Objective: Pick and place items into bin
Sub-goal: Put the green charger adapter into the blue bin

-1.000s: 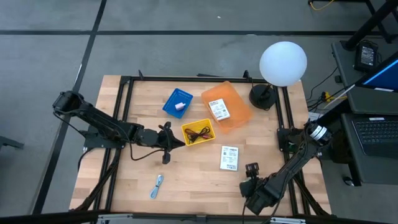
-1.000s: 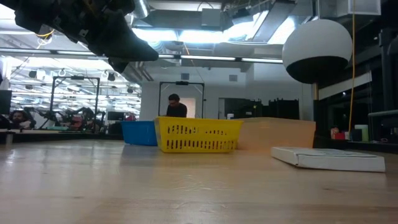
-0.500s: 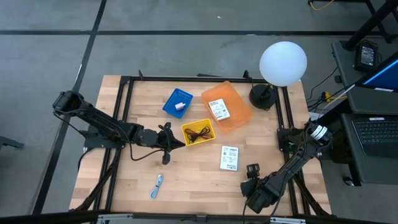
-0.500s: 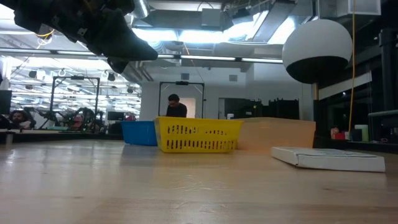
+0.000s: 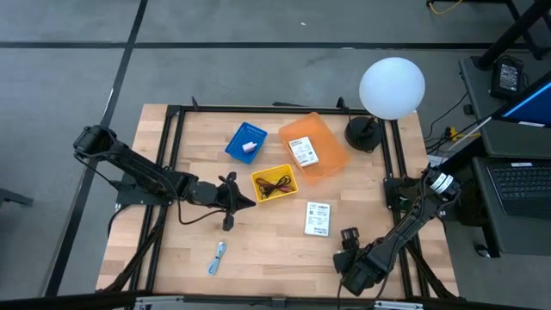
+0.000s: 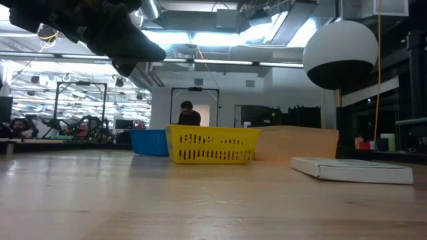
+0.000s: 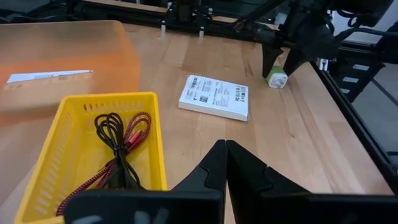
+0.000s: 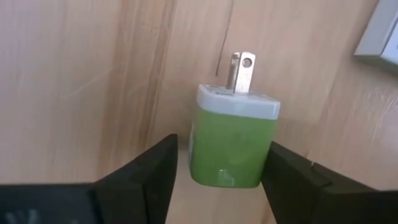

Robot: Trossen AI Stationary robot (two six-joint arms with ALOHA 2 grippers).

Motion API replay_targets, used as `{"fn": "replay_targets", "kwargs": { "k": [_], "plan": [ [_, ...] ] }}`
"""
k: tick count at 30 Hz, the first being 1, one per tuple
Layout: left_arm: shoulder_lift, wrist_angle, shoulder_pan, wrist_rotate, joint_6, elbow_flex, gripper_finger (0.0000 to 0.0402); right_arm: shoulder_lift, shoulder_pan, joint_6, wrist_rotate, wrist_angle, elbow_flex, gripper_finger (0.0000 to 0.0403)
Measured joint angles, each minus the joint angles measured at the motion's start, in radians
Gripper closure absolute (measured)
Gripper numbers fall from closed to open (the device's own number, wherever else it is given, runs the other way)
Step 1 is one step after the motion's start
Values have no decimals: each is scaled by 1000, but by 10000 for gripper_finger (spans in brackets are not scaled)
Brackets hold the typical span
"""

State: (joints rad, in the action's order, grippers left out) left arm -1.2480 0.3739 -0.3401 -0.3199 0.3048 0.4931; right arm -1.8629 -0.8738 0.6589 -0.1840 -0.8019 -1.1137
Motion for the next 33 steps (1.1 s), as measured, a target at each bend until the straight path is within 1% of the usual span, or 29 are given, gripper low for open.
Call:
{"fn": "replay_targets", "kwargs": {
  "k": [4,10,17,21,24,29,33],
  "plan": [
    [0,6,0,0,0,0,397,0,0,40,1,5,0,196],
    [0,14,0,-1,0,0,399,-1,0,53,5,19,2,197],
    [0,14,0,-1,0,0,397,-2,5,124,3,30,2,197],
    [0,14,0,-1,0,0,397,-2,17,127,20,33,2,200],
    [0,14,0,-1,0,0,400,-2,27,125,30,36,1,221],
    [0,14,0,-1,0,0,398,0,43,123,41,20,-2,283],
    [0,13,0,-1,-1,0,396,14,59,123,52,30,2,283]
  ]
}}
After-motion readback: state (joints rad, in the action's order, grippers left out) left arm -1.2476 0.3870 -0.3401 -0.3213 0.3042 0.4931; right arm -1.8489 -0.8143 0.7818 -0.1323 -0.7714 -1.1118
